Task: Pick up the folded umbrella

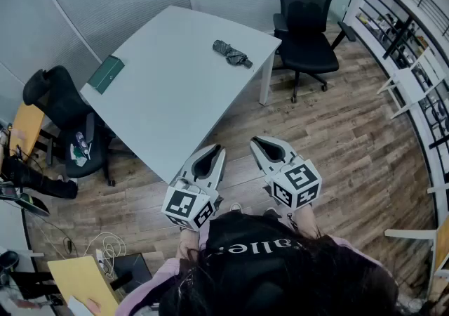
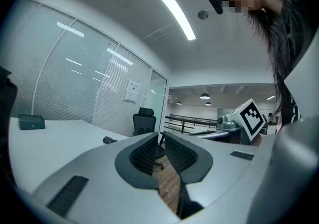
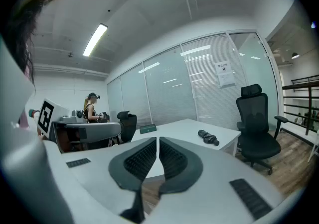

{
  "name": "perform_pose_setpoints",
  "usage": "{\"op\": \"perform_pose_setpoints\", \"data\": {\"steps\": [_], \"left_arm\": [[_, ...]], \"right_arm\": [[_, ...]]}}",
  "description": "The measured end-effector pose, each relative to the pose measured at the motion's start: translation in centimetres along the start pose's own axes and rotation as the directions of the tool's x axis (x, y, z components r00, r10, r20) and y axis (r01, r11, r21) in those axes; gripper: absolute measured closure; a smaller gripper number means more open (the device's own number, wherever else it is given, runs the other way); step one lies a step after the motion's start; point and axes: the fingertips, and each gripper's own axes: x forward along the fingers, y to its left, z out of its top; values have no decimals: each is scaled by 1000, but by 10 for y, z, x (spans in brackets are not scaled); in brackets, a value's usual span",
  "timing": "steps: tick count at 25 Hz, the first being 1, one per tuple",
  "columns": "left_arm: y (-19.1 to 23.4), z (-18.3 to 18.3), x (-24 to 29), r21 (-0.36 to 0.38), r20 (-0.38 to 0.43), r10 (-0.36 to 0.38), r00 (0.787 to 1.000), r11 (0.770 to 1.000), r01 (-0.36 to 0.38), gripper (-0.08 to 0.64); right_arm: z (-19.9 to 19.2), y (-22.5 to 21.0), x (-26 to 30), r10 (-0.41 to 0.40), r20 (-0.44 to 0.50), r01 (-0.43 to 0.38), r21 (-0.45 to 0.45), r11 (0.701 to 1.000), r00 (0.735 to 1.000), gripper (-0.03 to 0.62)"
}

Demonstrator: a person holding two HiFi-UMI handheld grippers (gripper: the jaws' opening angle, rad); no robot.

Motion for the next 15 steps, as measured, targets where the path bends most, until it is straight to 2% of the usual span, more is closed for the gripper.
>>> {"op": "perform_pose_setpoints", "data": {"steps": [15], "left_arm": [[37, -8, -15, 7, -27, -35, 999, 999, 35, 503]], "right_arm": [[-12, 21, 30, -26, -16, 26, 43, 999, 1000, 560]]}}
